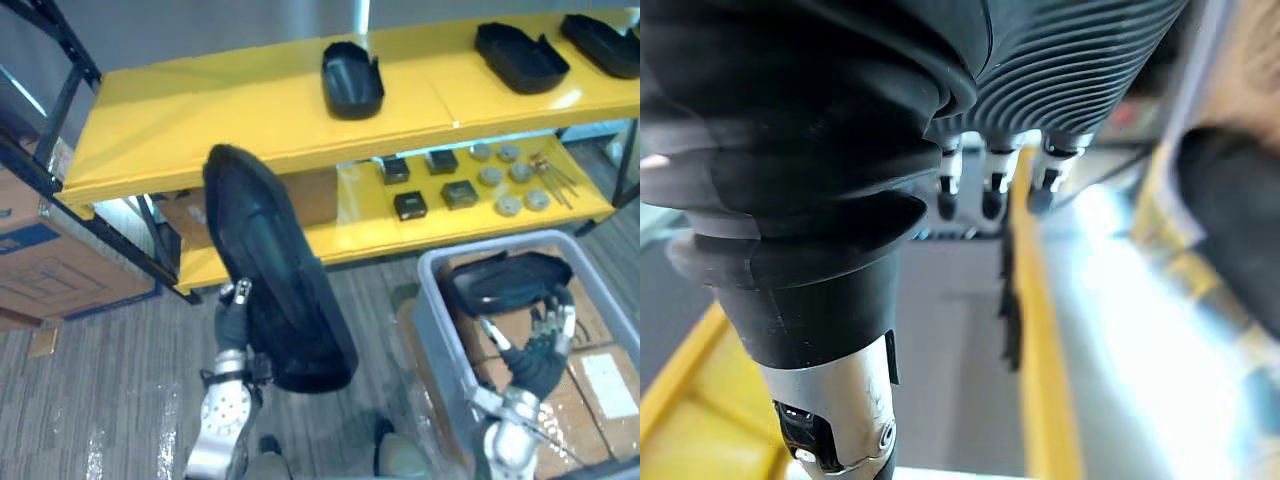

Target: Walk over and take plastic housings, then place them on the shelf

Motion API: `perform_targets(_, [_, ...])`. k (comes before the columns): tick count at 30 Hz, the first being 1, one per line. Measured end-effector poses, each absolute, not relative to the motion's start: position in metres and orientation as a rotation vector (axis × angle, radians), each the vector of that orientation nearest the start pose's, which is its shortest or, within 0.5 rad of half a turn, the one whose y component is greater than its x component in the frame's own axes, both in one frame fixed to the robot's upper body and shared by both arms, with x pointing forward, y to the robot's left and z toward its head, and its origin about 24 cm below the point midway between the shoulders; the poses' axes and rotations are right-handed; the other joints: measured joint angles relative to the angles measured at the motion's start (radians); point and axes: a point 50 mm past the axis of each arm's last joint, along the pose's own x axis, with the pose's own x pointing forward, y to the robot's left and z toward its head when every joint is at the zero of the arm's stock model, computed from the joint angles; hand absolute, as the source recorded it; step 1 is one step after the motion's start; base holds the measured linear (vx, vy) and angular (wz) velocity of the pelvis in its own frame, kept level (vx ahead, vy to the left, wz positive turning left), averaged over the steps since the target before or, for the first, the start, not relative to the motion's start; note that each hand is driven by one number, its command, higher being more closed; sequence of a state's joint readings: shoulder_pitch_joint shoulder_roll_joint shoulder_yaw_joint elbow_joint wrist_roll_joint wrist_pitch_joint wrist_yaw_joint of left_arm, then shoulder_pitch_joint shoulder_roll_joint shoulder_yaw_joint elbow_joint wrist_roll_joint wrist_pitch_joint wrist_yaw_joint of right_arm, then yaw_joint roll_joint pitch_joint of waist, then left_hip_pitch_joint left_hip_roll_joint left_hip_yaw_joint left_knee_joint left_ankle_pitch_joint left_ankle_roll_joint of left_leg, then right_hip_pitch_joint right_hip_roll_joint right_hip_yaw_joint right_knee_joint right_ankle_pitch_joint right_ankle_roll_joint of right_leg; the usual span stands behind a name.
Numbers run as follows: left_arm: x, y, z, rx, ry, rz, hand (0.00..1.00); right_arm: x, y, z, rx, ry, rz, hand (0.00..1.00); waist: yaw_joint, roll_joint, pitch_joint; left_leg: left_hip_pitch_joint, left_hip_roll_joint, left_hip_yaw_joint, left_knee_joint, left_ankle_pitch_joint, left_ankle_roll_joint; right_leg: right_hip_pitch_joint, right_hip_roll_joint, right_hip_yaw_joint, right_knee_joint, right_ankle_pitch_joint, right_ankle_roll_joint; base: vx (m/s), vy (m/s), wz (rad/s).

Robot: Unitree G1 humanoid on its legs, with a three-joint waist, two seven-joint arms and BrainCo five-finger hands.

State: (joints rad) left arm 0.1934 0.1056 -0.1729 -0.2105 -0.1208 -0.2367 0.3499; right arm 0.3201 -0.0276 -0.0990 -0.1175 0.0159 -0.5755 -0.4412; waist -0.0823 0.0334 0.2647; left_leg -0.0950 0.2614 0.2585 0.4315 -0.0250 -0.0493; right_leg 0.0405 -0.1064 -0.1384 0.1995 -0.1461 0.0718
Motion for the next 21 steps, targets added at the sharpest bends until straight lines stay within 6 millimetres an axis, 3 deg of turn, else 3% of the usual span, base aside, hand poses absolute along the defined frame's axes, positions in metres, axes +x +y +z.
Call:
perform_targets(2, [0.210, 0.156, 0.062, -0.128, -0.199, 0.233, 1.00, 0.169, -0.214, 0.058, -0.023, -0.404, -0.574, 0.00, 0.013, 0.018, -0.003, -0.058, 0.049, -0.030, 0.193, 0.023, 0.026, 0.074, 0.020, 0.000, -0.032, -0.015, -0.025, 0.17, -0.081, -0.09])
perform_targets(3, [0.210, 0.156, 0.061, -0.132, -0.189, 0.233, 1.00, 0.170, -0.213, 0.059, -0.022, -0.408, -0.563, 0.00, 0.016, 0.011, -0.001, -0.069, 0.049, -0.043, 0.227, 0.006, 0.018, 0.093, 0.019, 0.000, -0.041, -0.018, -0.030, 0.20, -0.011, -0.13])
perform_targets(4, [0.207, 0.155, 0.056, -0.137, -0.163, 0.225, 1.00, 0.170, -0.214, 0.063, -0.020, -0.425, -0.542, 0.00, 0.018, 0.025, -0.007, -0.085, 0.005, -0.056, 0.230, -0.093, -0.014, 0.130, 0.011, 0.006, -0.063, -0.023, -0.038, 0.16, 0.021, -0.14])
perform_targets(6, [0.203, 0.155, 0.052, -0.133, -0.147, 0.213, 1.00, 0.171, -0.213, 0.065, -0.024, -0.432, -0.519, 0.00, 0.021, 0.026, -0.006, -0.082, -0.047, -0.054, 0.153, -0.122, -0.009, 0.147, -0.005, 0.013, -0.074, -0.025, -0.037, 0.14, 0.054, -0.21])
perform_targets(7, [0.201, 0.154, 0.050, -0.130, -0.137, 0.198, 1.00, 0.170, -0.213, 0.064, -0.009, -0.422, -0.502, 0.00, 0.029, 0.026, -0.006, -0.080, -0.099, -0.055, 0.029, -0.117, -0.011, 0.156, -0.019, 0.017, -0.076, -0.027, -0.033, 0.15, 0.117, -0.28])
perform_targets(9, [0.195, 0.152, 0.050, -0.152, -0.144, 0.195, 1.00, 0.170, -0.211, 0.062, 0.048, -0.408, -0.463, 0.00, 0.043, 0.042, -0.014, -0.070, -0.138, -0.064, -0.172, -0.013, -0.022, 0.161, -0.014, 0.038, -0.068, -0.051, 0.006, 0.20, 0.171, -0.31])
perform_targets(10, [0.192, 0.156, 0.051, -0.143, -0.164, 0.204, 1.00, 0.170, -0.202, 0.053, 0.124, -0.366, -0.416, 0.00, 0.051, 0.000, -0.018, -0.036, -0.174, -0.052, -0.186, 0.002, -0.002, 0.166, -0.047, 0.062, -0.049, -0.067, 0.030, 0.18, 0.149, -0.20])
perform_targets(14, [0.197, 0.161, 0.064, -0.138, -0.249, 0.220, 1.00, 0.177, -0.186, 0.055, 0.168, -0.377, -0.344, 0.00, 0.049, -0.041, -0.026, -0.029, -0.208, -0.034, -0.178, -0.029, 0.029, 0.153, -0.084, 0.065, -0.020, -0.057, 0.030, 0.15, 0.125, -0.04])
perform_targets(16, [0.199, 0.163, 0.073, -0.105, -0.301, 0.228, 1.00, 0.184, -0.185, 0.057, 0.190, -0.392, -0.337, 0.00, 0.047, -0.039, -0.027, -0.008, -0.216, -0.030, -0.187, -0.045, 0.036, 0.138, -0.086, 0.065, 0.027, -0.033, 0.021, 0.08, 0.141, -0.12])
perform_targets(19, [0.202, 0.164, 0.092, -0.108, -0.397, 0.214, 1.00, 0.191, -0.184, 0.060, 0.212, -0.406, -0.335, 0.00, 0.040, -0.039, -0.028, 0.054, -0.222, -0.027, -0.245, -0.061, 0.044, 0.031, -0.105, 0.061, 0.284, -0.001, 0.006, 0.06, 0.137, -0.07])
perform_targets(20, [0.202, 0.165, 0.097, -0.113, -0.421, 0.214, 1.00, 0.191, -0.183, 0.057, 0.218, -0.394, -0.340, 0.00, 0.039, -0.039, -0.029, 0.091, -0.227, -0.023, -0.272, -0.062, 0.048, -0.014, -0.118, 0.058, 0.388, 0.036, 0.002, 0.13, 0.120, -0.11])
perform_targets(21, [0.202, 0.166, 0.099, -0.113, -0.431, 0.217, 1.00, 0.191, -0.181, 0.051, 0.226, -0.362, -0.345, 0.00, 0.032, -0.030, -0.033, 0.118, -0.224, -0.022, -0.291, -0.063, 0.059, -0.033, -0.116, 0.057, 0.424, 0.003, -0.003, 0.14, 0.117, -0.10])
